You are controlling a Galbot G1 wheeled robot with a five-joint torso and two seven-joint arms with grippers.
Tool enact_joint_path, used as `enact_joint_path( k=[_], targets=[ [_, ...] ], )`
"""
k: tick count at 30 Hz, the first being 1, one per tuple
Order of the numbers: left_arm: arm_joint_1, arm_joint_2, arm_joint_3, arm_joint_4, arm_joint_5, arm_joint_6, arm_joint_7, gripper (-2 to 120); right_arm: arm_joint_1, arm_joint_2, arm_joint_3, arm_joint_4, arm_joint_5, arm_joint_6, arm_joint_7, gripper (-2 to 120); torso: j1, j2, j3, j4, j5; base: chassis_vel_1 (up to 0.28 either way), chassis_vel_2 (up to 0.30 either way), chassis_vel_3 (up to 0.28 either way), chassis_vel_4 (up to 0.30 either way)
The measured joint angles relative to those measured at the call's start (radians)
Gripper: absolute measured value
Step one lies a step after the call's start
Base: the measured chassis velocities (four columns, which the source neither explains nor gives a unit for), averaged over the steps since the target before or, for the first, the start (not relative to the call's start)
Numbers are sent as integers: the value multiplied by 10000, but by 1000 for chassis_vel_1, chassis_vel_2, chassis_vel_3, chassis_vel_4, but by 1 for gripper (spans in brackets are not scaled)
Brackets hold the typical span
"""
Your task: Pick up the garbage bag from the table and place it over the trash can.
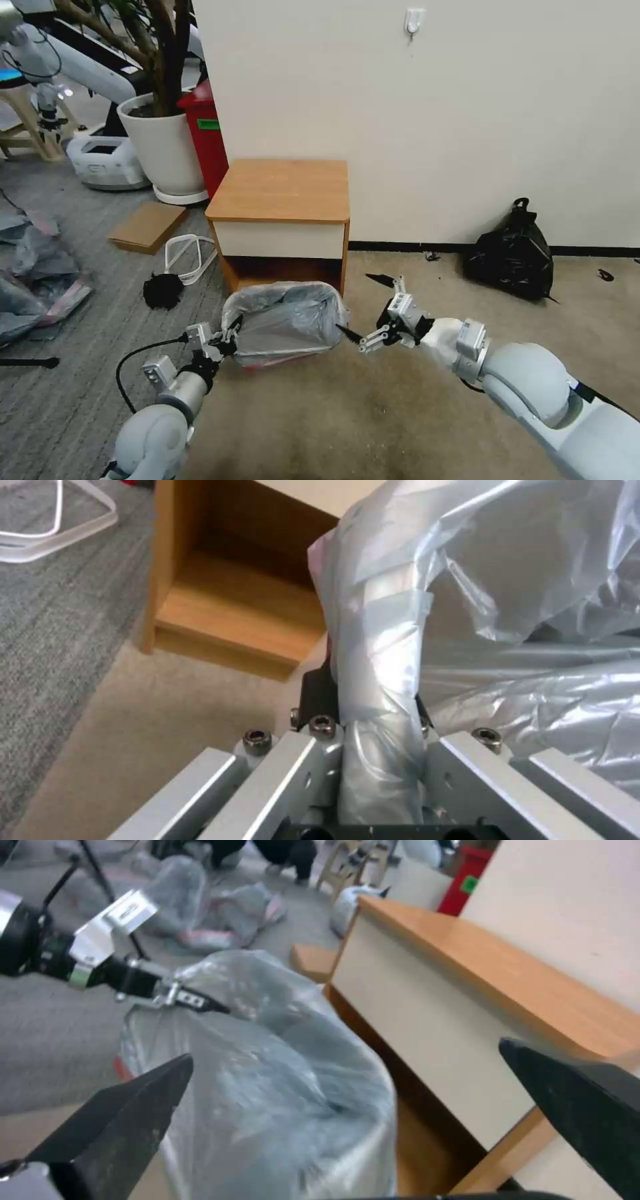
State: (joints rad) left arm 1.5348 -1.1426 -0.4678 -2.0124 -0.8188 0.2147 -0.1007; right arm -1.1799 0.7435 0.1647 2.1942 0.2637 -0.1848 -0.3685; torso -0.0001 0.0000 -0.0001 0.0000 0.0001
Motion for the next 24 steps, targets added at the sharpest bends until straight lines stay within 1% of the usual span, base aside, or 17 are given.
enact_joint_path(
  k=[1,2,3,4,5,6,7,9,12,13,15,17,18,19,22,24],
  targets=[
    [39,-41,29,-71,64,41,-47,3,40,-48,-76,26,-26,-73,0,110,1,0,0,1,0,0,0,0,0],
    [170,-264,143,-355,483,252,-261,3,234,-154,-355,24,-146,-257,0,107,0,0,0,0,-1,0,0,0,0],
    [201,-337,195,-418,682,303,-336,3,326,-184,-484,-6,-218,-339,2,105,0,0,0,0,1,0,0,0,0],
    [201,-337,195,-418,682,303,-336,3,326,-184,-484,-6,-218,-339,2,105,0,0,0,0,1,0,0,0,0],
    [231,-419,254,-468,906,390,-435,3,395,-214,-593,-40,-279,-417,11,103,0,0,0,1,1,0,0,0,0],
    [256,-489,317,-487,1072,437,-508,3,459,-254,-720,-58,-344,-502,17,100,0,0,0,1,1,0,0,0,0],
    [305,-585,425,-515,1280,475,-600,3,524,-338,-883,-59,-458,-596,27,95,0,-1,0,1,0,0,0,0,0],
    [327,-626,468,-523,1409,493,-627,3,549,-383,-954,-59,-522,-628,33,93,0,0,0,0,0,0,0,0,0],
    [412,-741,606,-523,2117,476,-629,3,641,-541,-1163,-37,-710,-700,47,78,0,0,0,0,1,0,0,0,0],
    [412,-741,606,-523,2117,476,-629,3,641,-541,-1163,-37,-710,-700,47,78,0,0,0,0,1,0,0,0,0],
    [428,-791,681,-574,2367,462,-625,3,679,-589,-1235,14,-831,-758,47,71,0,0,0,1,0,0,0,0,0],
    [441,-861,760,-620,2823,446,-619,3,733,-723,-1392,97,-1032,-865,23,59,0,0,0,-1,0,0,0,0,0],
    [452,-880,785,-633,3003,445,-618,3,747,-779,-1440,125,-1093,-884,-3,56,1,0,0,0,0,0,0,0,0],
    [452,-880,785,-633,3003,445,-618,3,747,-779,-1440,125,-1093,-884,-3,56,1,0,0,0,0,0,0,0,0],
    [512,-983,900,-774,3523,439,-578,3,828,-976,-1620,171,-1299,-1086,-203,41,0,0,0,0,-1,0,0,0,0],
    [521,-1002,914,-798,3602,439,-561,3,852,-994,-1659,170,-1308,-1136,-219,39,0,0,0,0,-1,0,0,0,0]
  ],
)
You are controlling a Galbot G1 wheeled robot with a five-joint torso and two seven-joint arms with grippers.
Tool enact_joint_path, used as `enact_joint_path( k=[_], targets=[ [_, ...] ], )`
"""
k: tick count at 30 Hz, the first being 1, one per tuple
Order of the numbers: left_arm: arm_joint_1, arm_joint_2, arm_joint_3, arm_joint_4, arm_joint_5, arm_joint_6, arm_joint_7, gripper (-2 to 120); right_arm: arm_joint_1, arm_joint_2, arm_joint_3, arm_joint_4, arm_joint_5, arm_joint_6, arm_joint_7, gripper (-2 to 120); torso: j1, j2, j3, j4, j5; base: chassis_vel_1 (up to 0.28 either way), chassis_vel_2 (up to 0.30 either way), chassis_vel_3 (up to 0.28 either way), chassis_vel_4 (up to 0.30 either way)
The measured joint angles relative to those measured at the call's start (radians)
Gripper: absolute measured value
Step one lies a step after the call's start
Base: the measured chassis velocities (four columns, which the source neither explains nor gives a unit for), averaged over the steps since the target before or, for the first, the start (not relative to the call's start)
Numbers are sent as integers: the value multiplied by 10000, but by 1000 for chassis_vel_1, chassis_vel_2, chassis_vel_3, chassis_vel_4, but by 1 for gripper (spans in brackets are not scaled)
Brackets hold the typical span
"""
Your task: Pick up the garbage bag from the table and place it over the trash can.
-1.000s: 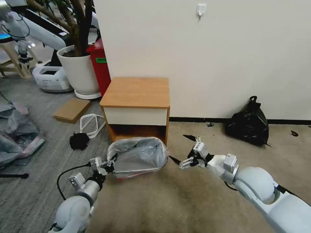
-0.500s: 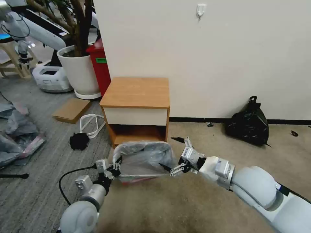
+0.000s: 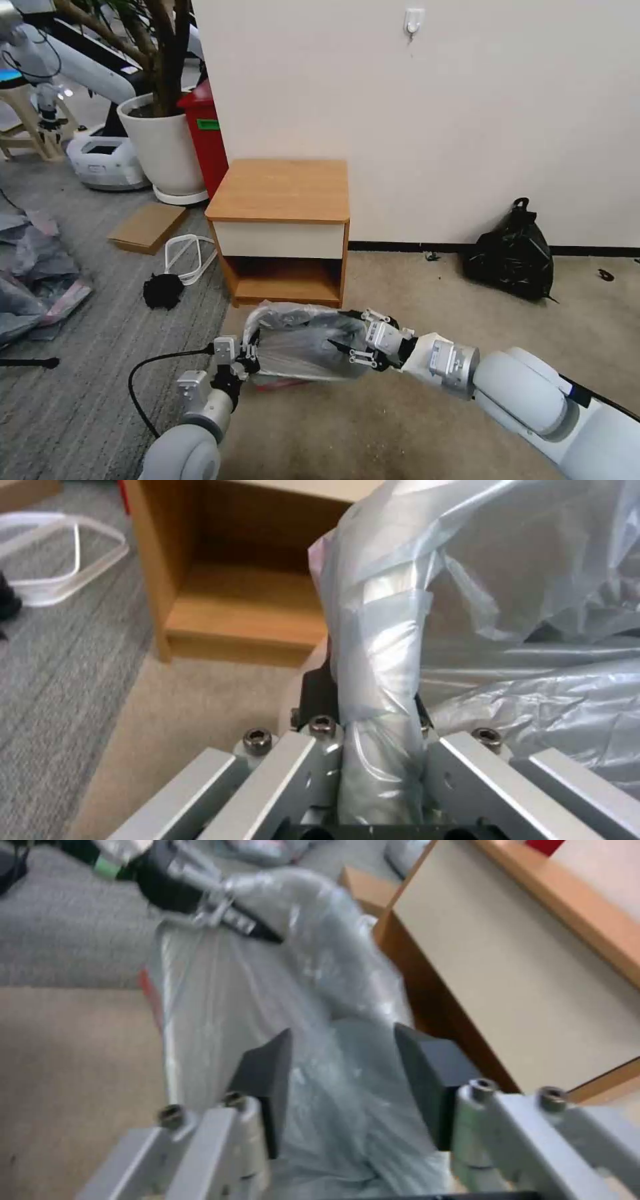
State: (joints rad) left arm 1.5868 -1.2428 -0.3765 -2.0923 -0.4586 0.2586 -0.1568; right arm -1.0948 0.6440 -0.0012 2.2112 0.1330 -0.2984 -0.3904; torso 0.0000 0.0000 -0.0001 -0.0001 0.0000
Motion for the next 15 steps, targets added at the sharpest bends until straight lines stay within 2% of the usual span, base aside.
enact_joint_path(
  k=[2,4,6,7,8,11,15],
  targets=[
    [66,-67,55,-90,497,-53,166,3,146,-46,-236,-73,-11,-294,-49,28,0,0,0,1,0,0,0,0,0],
    [82,-84,67,-113,577,-69,203,3,174,-46,-286,-93,-12,-357,-60,26,0,0,0,1,1,0,0,0,0],
    [134,-125,124,-211,777,-112,317,3,267,-42,-434,-184,-10,-548,-82,18,0,0,0,1,0,0,0,0,0],
    [191,-163,166,-254,953,-157,452,3,347,-26,-546,-301,-3,-635,-98,10,0,0,0,-1,1,0,0,0,0],
    [221,-183,178,-262,1063,-181,517,3,391,-21,-598,-358,3,-666,-121,6,-1,0,0,0,0,0,0,0,0],
    [276,-246,184,-262,1274,-249,674,3,463,-12,-699,-434,14,-725,-170,0,0,0,0,1,1,0,0,0,0],
    [377,-356,239,-266,1520,-337,872,3,586,38,-870,-527,20,-899,-210,0,0,0,0,1,0,0,0,0,0]
  ],
)
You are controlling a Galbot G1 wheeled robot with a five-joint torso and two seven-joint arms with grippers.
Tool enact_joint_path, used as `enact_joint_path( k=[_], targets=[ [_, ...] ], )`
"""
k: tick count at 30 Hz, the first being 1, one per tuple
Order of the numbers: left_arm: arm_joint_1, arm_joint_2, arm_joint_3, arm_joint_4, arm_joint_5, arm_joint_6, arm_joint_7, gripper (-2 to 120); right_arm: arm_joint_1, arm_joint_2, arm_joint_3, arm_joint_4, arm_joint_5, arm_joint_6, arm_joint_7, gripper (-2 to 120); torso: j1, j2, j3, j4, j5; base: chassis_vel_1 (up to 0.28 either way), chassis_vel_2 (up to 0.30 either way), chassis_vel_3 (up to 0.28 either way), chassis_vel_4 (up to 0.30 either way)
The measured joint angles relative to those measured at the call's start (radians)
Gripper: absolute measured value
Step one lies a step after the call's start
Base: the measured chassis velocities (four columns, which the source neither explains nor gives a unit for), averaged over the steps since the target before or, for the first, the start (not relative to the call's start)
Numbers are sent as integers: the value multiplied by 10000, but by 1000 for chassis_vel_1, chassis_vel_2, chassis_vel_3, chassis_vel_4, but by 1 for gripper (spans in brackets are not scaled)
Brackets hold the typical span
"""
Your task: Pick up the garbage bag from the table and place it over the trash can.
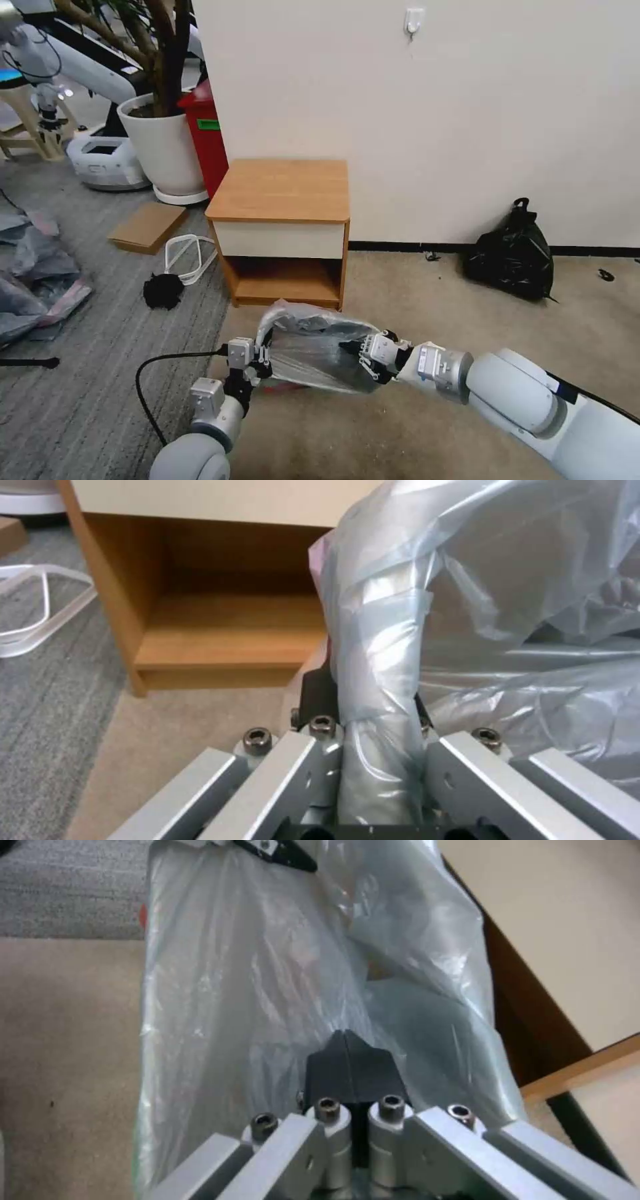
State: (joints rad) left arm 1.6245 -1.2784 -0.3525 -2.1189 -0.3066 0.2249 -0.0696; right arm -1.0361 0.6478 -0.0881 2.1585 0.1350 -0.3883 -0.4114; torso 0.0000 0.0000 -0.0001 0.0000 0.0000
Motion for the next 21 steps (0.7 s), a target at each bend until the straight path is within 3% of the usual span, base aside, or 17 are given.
enact_joint_path(
  k=[21],
  targets=[
    [86,-414,507,90,592,-63,120,3,982,280,-1183,-831,-441,-534,-152,0,0,0,0,0,0,0,0,0,0]
  ],
)
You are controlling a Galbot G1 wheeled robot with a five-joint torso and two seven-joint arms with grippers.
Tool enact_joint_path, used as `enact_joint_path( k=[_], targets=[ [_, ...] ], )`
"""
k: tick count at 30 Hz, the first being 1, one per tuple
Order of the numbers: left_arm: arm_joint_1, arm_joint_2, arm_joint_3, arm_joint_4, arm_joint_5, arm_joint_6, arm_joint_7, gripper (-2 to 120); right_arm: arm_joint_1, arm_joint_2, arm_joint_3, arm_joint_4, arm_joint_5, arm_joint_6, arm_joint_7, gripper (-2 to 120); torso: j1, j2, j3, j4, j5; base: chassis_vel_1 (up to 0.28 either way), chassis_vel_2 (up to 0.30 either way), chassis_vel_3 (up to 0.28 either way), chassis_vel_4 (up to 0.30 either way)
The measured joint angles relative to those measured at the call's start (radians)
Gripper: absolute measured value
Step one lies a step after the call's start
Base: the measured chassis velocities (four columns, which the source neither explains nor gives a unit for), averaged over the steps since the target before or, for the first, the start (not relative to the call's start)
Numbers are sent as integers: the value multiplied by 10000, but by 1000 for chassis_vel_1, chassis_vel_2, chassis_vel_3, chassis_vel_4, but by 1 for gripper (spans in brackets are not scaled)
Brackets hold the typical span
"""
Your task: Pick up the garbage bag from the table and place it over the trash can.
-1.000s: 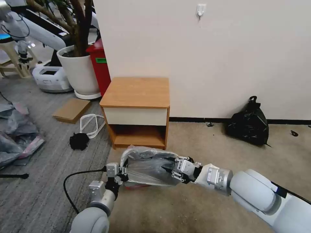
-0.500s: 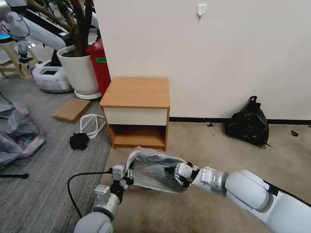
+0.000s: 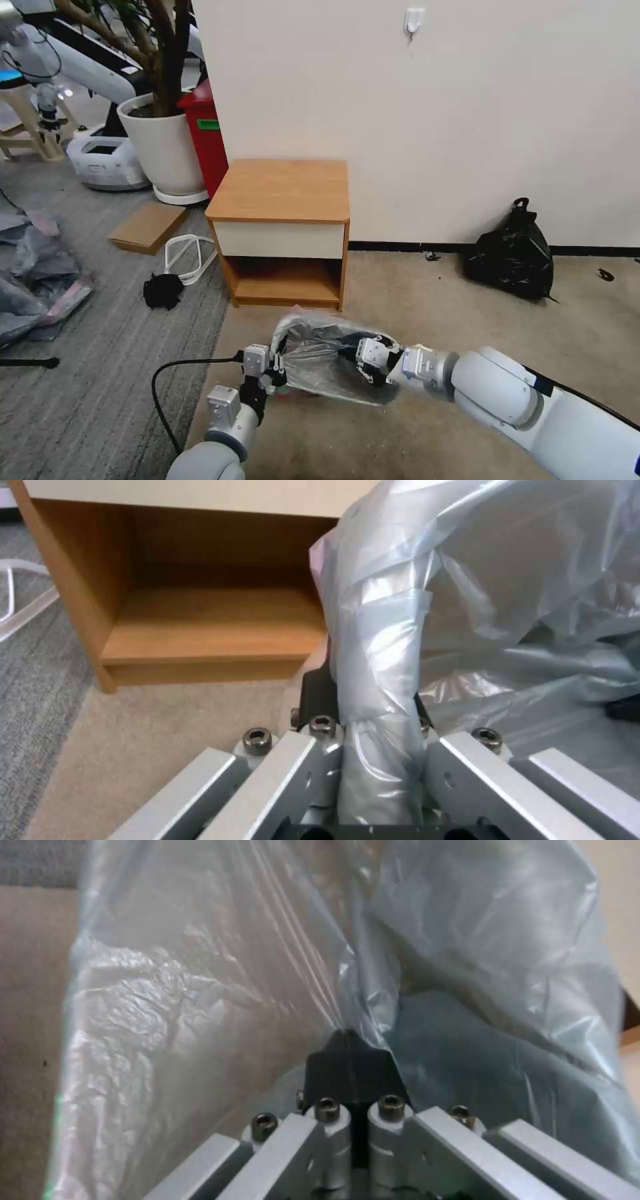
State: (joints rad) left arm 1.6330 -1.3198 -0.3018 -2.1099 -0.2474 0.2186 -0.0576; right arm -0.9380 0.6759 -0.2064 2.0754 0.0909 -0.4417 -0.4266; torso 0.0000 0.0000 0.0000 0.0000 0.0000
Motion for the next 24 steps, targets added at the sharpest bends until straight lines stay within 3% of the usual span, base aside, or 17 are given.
enact_joint_path(
  k=[14,24],
  targets=[
    [-188,-142,354,348,456,-23,-35,3,536,260,-811,-613,-490,-469,-2,0,0,0,0,0,0,0,0,0,0],
    [-553,-284,891,777,809,-20,-757,3,598,423,-962,-526,-625,-986,117,0,0,0,0,0,0,0,0,0,0]
  ],
)
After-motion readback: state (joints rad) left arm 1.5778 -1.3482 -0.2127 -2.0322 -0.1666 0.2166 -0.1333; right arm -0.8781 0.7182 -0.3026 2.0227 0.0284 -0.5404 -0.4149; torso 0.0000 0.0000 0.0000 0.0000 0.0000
